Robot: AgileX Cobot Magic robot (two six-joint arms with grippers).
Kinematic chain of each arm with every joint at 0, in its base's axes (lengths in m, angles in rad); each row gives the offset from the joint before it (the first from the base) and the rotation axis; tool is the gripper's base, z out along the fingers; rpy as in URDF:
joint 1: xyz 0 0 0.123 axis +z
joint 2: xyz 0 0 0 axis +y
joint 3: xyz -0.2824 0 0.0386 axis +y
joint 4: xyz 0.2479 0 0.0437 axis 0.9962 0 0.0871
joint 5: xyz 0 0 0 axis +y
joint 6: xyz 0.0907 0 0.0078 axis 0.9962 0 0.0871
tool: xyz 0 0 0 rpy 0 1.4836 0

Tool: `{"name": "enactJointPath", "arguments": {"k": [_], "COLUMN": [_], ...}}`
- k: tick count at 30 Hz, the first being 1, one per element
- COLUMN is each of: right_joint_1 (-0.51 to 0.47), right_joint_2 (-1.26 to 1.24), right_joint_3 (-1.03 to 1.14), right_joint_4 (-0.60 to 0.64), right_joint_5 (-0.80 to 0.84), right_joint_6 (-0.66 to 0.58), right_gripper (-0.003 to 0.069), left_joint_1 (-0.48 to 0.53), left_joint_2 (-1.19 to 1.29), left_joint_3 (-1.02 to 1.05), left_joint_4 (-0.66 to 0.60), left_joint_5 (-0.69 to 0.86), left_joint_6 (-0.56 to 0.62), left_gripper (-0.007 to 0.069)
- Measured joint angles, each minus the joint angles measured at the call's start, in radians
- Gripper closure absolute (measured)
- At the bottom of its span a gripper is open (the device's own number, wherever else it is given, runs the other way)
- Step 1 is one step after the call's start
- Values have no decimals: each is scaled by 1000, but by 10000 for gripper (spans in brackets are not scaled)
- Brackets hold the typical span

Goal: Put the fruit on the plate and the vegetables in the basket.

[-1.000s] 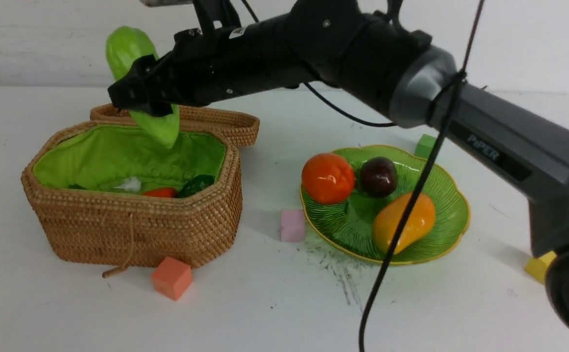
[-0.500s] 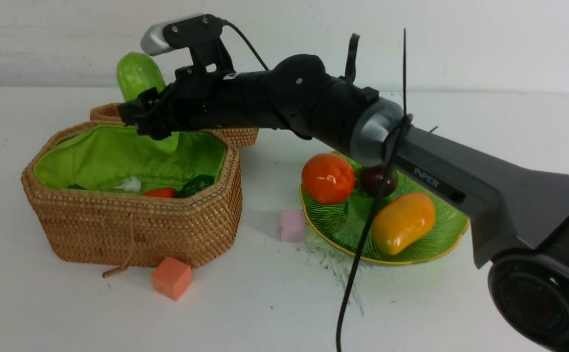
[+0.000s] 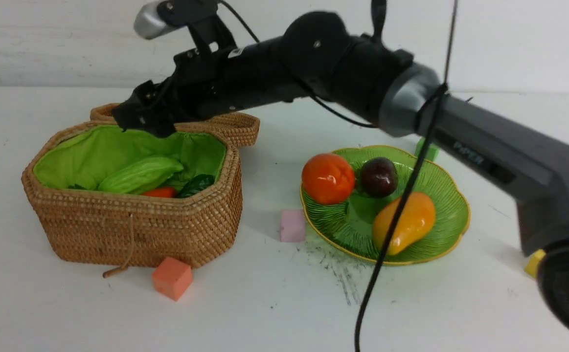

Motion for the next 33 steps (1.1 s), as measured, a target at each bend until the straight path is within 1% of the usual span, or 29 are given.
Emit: {"name": "enactJointPath", "arguments": {"k": [1, 2, 3, 4, 5, 6, 7, 8, 9, 10, 12, 14, 15, 16, 17, 19, 20, 21, 22, 24, 26, 27, 28, 31, 33], "right_joint_1": [-10, -17, -17, -27, -30, -36, -37, -40, -41, -41, -41, -41, -41, -41, -41, -41, -41, -41, -41, -41, -41, -41, -41, -41, -41], "right_joint_2": [-47, -82, -89, -138, -158, -196, -214, -256, -270, -306, -367, -433, -493, -514, -597, -701, -769, -866, -907, -1055, -1132, -1229, -1287, -1435, -1499], "right_joint_3": [0, 0, 0, 0, 0, 0, 0, 0, 0, 10, 54, 122, 195, 222, 330, 482, 551, 672, 722, 898, 986, 1104, 1162, 1290, 1344], "right_joint_4": [-97, -173, -188, -298, -345, -430, -467, -550, -583, -625, -681, -720, -751, -755, -781, -810, -816, -825, -826, -828, -829, -830, -831, -845, -856], "right_joint_5": [77, 139, 152, 246, 287, 370, 411, 497, 519, 537, 544, 544, 544, 544, 546, 546, 546, 546, 546, 548, 548, 545, 540, 515, 501], "right_joint_6": [125, 220, 238, 358, 402, 475, 504, 561, 582, 613, 656, 690, 715, 724, 749, 782, 808, 849, 867, 943, 988, 1052, 1084, 1151, 1172], "right_gripper": [154, 196, 205, 276, 308, 379, 414, 513, 549, 623, 669, 675, 675, 675, 675, 674, 674, 674, 673, 671, 671, 669, 667, 666, 664], "left_joint_1": [0, 0, 0, 0, 0, 0, 0, 0, 0, 0, 0, 0, 0, 0, 0, 0, 0, 0, 0, 0, 0, 0, 0, 0, 0], "left_joint_2": [0, 0, 0, 0, 0, 0, 0, -2, -4, -7, -19, -34, -61, -61, -97, -140, -168, -200, -221, -268, -284, -301, -306, -309, -309], "left_joint_3": [0, 0, 0, 0, 0, 0, 0, 1, 5, 14, 49, 88, 131, 147, 213, 273, 324, 373, 405, 480, 501, 539, 550, 565, 568], "left_joint_4": [0, 0, 0, 0, 0, -3, -6, -19, -27, -49, -81, -91, -96, -97, -102, -102, -102, -102, -102, -102, -101, -99, -98, -97, -95], "left_joint_5": [-19, -32, -32, -54, -64, -93, -109, -156, -180, -208, -258, -299, -351, -360, -436, -509, -570, -628, -664, -743, -769, -795, -804, -804, -793], "left_joint_6": [0, 0, 0, 1, 2, 13, 17, 34, 41, 46, 50, 50, 50, 50, 43, 31, 15, -6, -19, -53, -65, -74, -78, -78, -78], "left_gripper": [585, 585, 585, 585, 585, 585, 585, 585, 587, 595, 626, 637, 637, 637, 637, 637, 637, 637, 637, 637, 637, 637, 637, 637, 637]}}
